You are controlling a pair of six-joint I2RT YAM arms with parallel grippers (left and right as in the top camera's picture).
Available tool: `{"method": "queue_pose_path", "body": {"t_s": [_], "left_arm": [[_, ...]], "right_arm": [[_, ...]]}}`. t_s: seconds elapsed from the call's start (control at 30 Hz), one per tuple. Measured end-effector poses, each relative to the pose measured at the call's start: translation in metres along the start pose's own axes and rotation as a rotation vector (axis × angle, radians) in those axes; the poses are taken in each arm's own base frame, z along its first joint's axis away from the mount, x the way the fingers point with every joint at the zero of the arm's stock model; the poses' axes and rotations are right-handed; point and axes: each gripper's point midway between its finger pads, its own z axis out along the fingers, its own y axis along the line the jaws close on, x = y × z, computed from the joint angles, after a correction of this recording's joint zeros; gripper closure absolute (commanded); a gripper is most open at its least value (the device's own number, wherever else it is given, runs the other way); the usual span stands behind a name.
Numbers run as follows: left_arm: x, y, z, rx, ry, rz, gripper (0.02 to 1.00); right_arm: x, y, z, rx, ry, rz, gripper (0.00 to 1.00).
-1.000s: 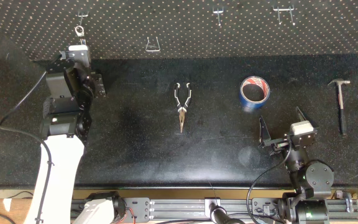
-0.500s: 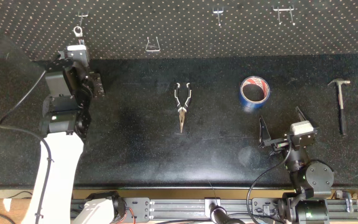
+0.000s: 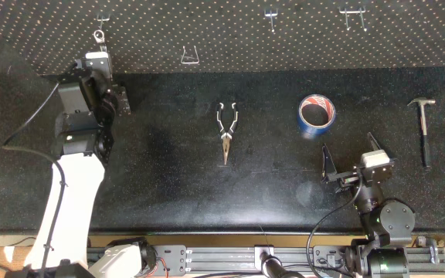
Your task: Place Tools Onto Pegboard
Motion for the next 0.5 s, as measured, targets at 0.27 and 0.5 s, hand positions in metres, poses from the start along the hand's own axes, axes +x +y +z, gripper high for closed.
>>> {"method": "queue_pose_path", "body": {"t_s": [0.27,0.5], "left_arm": [[-0.01,0.0,-0.008,0.009,0.076,0.005,0.023],[0.024,-0.021,-0.067,0.08,0.256,-0.049,0.02]], "right_arm": [[0.0,0.0,0.0,0.0,0.001,0.0,0.005],[0.0,0.0,0.0,0.0,0.001,0.0,0.005]]}}
